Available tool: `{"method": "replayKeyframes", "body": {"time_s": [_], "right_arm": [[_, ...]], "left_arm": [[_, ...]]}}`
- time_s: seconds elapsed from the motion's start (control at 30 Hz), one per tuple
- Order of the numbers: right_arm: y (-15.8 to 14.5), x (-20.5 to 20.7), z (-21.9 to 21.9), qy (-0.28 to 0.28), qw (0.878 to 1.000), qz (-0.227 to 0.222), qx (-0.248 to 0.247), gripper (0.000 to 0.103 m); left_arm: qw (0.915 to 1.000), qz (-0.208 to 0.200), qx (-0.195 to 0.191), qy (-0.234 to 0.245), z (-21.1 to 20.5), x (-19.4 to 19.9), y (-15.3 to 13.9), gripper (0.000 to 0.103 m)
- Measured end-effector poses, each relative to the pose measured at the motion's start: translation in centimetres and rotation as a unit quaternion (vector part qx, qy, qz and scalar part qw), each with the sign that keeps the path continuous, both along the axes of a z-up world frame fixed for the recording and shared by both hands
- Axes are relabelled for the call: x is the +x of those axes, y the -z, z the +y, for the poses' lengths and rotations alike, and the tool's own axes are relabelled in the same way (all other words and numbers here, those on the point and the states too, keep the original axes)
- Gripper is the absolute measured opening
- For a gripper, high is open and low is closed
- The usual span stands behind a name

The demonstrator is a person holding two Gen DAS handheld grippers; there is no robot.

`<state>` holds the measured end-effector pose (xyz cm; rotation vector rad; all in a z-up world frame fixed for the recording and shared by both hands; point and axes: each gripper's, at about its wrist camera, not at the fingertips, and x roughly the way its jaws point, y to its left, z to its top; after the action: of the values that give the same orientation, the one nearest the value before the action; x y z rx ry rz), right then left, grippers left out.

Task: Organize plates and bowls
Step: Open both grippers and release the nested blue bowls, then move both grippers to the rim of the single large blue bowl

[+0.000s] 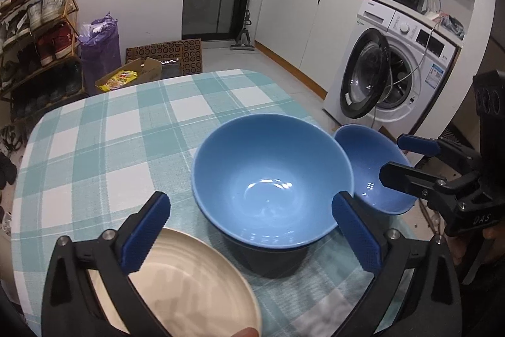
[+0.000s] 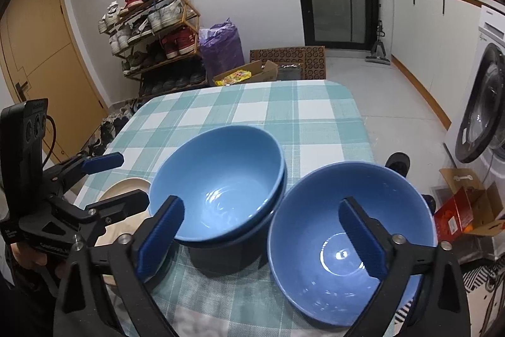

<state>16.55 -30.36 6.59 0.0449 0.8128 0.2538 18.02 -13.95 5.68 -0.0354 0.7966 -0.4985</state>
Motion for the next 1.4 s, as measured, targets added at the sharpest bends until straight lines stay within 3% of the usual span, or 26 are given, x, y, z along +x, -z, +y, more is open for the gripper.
{"method": "replayKeyframes", "body": {"time_s": [0.2, 0.53, 0.97, 1.4], "right_arm": [[-0.9, -1.7, -1.8, 0.038, 0.999, -0.014, 0.016, 0.102], [-1.4, -4.6, -4.8, 0.117, 0.992, -0.045, -0.004, 0.102], [-0.3, -6.7, -9.3, 0.144, 0.989, -0.036, 0.025, 0.102], [-0.2, -7.3, -13.5, 0.174, 0.983, -0.032, 0.057, 0.102]], "left_arm": [[0.9999, 0.000, -0.011, -0.002, -1.0, -0.4, -0.3, 0.103], [1.0000, -0.004, -0.001, 0.002, -3.1, -1.1, -0.6, 0.103], [0.9995, -0.014, 0.026, 0.013, -7.1, -2.8, -0.2, 0.103], [0.9995, -0.002, 0.023, 0.021, -10.8, -4.7, 0.8, 0.103]]}}
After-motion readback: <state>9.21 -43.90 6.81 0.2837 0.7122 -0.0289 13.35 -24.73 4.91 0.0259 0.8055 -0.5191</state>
